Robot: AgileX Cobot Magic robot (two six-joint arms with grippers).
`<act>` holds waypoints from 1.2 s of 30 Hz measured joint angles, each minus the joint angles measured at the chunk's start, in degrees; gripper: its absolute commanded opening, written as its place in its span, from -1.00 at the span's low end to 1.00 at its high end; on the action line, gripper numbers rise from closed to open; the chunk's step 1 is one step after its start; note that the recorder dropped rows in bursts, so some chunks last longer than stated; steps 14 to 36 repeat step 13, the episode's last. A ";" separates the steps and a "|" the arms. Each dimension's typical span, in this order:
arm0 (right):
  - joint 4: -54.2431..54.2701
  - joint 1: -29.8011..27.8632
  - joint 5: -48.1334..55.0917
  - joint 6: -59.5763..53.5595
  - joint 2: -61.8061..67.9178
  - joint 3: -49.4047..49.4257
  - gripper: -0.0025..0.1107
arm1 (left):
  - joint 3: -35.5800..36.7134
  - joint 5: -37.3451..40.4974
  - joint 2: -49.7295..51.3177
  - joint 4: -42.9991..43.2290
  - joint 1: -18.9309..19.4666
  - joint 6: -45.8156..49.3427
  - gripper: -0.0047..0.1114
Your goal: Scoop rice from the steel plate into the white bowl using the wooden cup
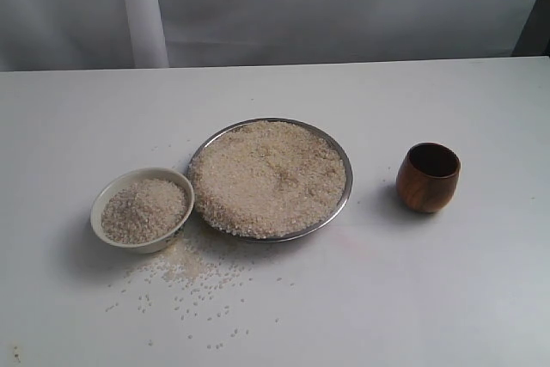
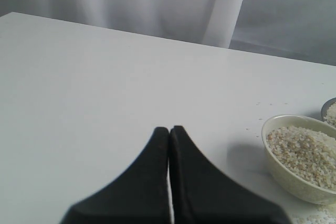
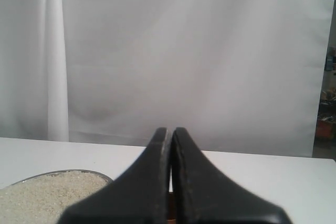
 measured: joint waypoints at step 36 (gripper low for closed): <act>0.55 0.00 0.00 0.00 0.00 0.00 -0.96 | 0.00 0.00 0.00 0.00 0.00 0.00 -0.92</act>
